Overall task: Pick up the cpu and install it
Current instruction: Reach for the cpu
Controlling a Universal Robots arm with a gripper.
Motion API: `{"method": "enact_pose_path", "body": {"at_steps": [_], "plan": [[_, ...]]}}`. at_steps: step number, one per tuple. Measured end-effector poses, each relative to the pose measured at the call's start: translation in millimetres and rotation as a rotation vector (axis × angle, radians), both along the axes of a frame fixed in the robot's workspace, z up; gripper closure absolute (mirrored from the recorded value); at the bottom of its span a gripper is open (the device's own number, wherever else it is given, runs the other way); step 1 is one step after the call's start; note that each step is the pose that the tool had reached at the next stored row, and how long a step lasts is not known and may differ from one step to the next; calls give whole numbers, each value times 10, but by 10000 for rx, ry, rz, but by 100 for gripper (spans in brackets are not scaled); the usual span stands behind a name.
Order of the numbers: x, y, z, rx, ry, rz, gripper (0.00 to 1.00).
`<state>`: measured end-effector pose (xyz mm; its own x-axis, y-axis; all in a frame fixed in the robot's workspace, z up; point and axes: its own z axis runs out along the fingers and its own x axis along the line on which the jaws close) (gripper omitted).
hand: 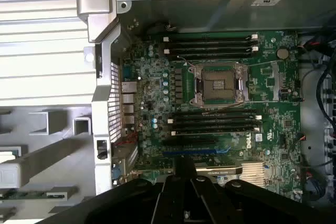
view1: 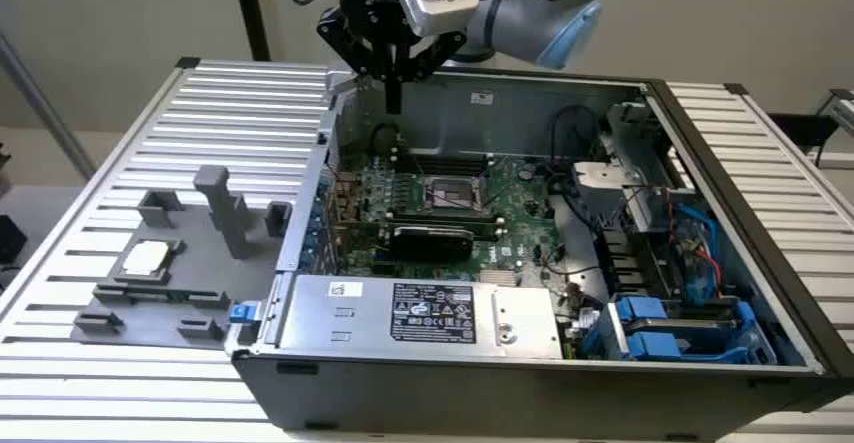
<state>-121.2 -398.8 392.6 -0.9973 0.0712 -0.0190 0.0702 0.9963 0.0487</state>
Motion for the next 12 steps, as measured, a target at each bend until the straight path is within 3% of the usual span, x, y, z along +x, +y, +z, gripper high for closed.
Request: {"method": "enact_pose_path", "body": {"at_steps": [12], "plan": [[0,0,0,1,0,0,89]]}}
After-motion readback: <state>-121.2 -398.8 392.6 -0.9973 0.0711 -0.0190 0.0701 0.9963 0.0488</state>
